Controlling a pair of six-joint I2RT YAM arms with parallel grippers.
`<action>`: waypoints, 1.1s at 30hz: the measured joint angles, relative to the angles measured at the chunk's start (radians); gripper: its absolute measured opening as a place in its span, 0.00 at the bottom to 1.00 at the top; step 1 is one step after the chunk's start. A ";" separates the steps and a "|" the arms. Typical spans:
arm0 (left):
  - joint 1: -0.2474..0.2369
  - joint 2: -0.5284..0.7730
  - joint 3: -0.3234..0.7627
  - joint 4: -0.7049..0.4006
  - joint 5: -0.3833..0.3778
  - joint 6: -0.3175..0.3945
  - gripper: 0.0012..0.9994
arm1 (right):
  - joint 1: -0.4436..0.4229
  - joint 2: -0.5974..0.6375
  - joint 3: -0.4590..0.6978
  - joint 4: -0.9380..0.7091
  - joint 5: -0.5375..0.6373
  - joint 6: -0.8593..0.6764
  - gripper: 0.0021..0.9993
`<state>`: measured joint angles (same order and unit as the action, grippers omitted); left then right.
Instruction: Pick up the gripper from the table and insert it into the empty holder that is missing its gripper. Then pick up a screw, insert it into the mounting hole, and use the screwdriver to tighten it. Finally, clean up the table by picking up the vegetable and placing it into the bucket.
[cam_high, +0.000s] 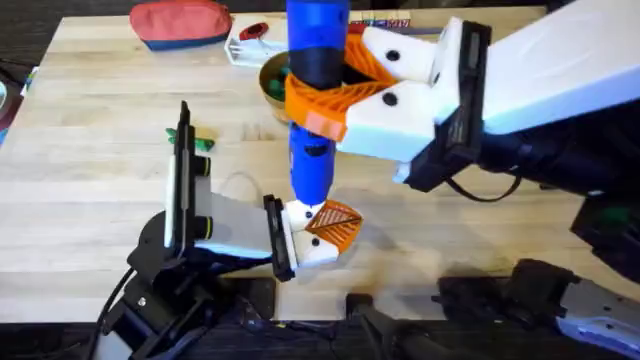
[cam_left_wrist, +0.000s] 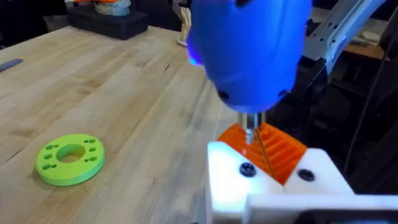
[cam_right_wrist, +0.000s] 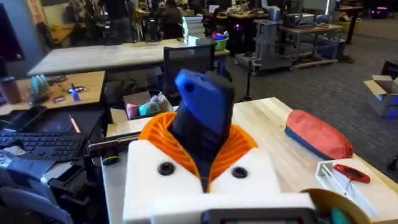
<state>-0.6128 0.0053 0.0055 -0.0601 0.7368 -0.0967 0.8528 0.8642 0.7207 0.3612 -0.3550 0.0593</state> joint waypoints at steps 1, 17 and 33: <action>0.000 0.000 0.000 0.000 0.000 0.000 0.02 | 0.000 0.000 -0.002 0.001 0.000 0.000 0.01; 0.000 0.000 0.000 0.000 0.000 0.000 0.02 | 0.021 0.005 -0.018 0.007 0.003 0.000 0.01; 0.000 0.000 0.000 0.000 0.000 0.000 0.02 | 0.021 0.043 -0.019 0.043 0.008 0.000 0.01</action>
<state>-0.6128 0.0055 0.0055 -0.0601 0.7364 -0.0967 0.8734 0.9074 0.7021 0.4038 -0.3468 0.0593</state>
